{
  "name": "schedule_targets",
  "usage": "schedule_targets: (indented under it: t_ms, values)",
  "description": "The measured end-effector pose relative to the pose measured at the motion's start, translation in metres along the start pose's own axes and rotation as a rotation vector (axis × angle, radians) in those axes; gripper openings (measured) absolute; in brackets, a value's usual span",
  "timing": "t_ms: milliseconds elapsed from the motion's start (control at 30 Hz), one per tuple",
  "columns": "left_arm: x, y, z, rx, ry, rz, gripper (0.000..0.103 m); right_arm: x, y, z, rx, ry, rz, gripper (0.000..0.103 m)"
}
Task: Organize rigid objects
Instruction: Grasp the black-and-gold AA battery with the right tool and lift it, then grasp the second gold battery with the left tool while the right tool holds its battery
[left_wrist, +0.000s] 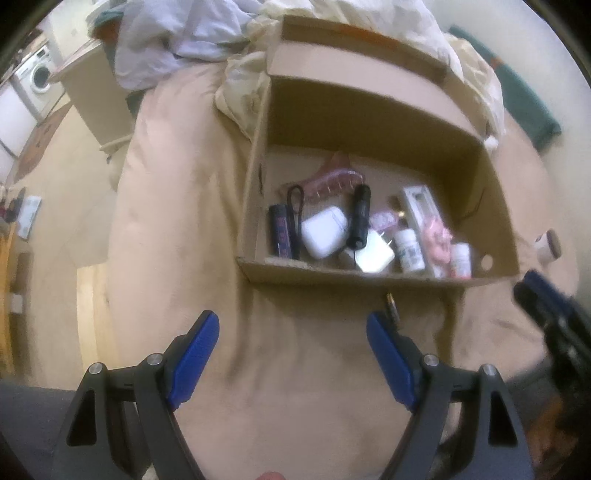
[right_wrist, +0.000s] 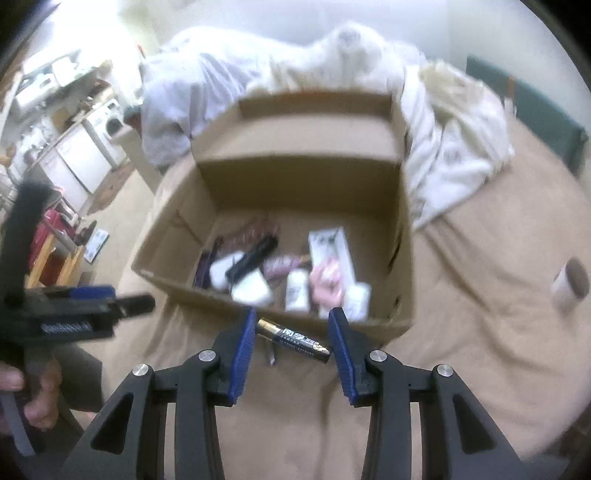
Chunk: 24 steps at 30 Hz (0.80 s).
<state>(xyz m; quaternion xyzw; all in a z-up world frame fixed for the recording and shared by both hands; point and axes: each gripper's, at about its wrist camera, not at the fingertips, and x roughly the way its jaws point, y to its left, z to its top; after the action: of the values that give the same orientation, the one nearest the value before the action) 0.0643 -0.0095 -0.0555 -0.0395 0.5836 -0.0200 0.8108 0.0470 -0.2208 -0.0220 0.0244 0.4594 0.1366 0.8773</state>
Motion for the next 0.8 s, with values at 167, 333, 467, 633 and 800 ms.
schedule_targets:
  t_ms: [167,333,467,633,800]
  values:
    - [0.01,-0.014,-0.006,0.04,0.003,0.023,0.08,0.003,-0.017,0.004,0.077,-0.028,0.039,0.042]
    - [0.035,-0.048,-0.014,0.043,0.062,-0.013,0.08,0.001,-0.031,0.014,0.167,-0.036,0.043,0.042]
    - [0.063,-0.077,-0.017,0.042,0.077,0.005,0.076,0.01,-0.049,0.014,0.233,0.008,0.026,0.042]
    - [0.097,-0.103,-0.012,0.042,0.135,0.007,0.069,0.02,-0.072,0.009,0.354,0.06,0.082,0.042]
    - [0.115,-0.118,-0.006,0.081,0.148,0.07,0.061,0.019,-0.08,0.011,0.396,0.05,0.12,0.042]
